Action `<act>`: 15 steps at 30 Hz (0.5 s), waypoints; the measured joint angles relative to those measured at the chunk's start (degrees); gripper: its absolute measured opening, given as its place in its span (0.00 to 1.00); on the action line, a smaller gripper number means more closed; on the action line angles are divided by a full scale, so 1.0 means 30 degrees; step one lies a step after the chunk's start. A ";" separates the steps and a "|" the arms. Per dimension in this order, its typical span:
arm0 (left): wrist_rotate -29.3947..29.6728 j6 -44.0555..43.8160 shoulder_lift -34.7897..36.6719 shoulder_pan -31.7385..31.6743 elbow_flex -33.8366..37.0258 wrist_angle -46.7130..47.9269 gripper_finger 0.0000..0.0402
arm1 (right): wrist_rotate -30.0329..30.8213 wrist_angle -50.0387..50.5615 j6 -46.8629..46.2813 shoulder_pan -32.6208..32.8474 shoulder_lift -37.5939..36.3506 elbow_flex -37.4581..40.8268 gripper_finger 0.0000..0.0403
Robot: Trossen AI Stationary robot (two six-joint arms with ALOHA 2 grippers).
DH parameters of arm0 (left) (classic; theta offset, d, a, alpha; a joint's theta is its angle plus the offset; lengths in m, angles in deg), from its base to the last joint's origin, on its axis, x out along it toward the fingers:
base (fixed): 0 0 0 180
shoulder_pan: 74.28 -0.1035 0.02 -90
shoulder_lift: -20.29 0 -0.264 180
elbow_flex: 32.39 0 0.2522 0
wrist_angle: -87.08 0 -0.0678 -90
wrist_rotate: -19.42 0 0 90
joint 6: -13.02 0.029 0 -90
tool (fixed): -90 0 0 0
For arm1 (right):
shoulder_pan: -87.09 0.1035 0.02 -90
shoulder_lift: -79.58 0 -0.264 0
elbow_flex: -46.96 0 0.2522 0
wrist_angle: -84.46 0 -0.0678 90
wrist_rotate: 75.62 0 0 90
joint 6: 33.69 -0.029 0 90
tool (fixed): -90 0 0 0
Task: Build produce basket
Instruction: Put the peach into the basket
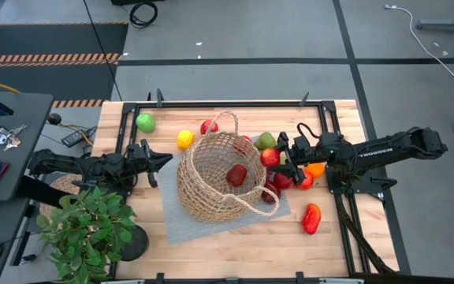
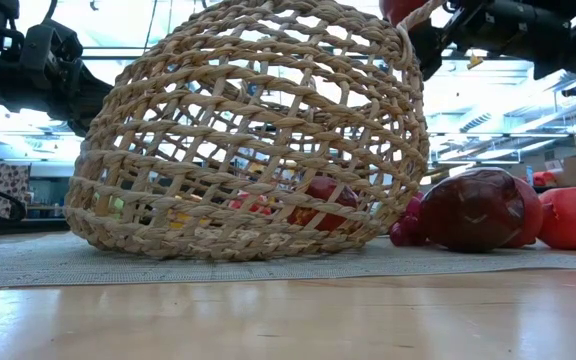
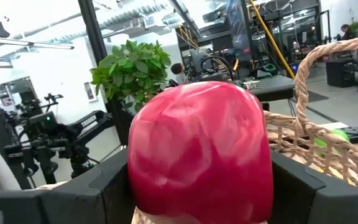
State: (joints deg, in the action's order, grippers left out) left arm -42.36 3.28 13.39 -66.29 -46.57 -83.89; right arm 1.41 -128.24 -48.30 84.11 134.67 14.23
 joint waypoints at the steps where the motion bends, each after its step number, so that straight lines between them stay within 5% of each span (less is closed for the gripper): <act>1: 0.0000 0.0000 0.0007 0.0000 -0.0001 0.0000 0.10 | 0.0014 -0.0015 -0.0085 0.0060 0.0000 -0.0014 0.68; 8: 0.0000 -0.0005 0.0002 0.0007 0.0006 0.0002 0.08 | 0.2232 0.2234 0.0333 0.0906 0.0605 -0.1602 0.68; 15: 0.0000 0.0000 0.0004 0.0007 0.0006 0.0004 0.10 | 0.3962 0.4694 0.0886 0.1654 0.3852 -0.4312 0.68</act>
State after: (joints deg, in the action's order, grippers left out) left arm -42.36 3.28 13.40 -66.27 -46.55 -83.88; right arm 13.29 -114.16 -45.65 89.07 146.23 1.30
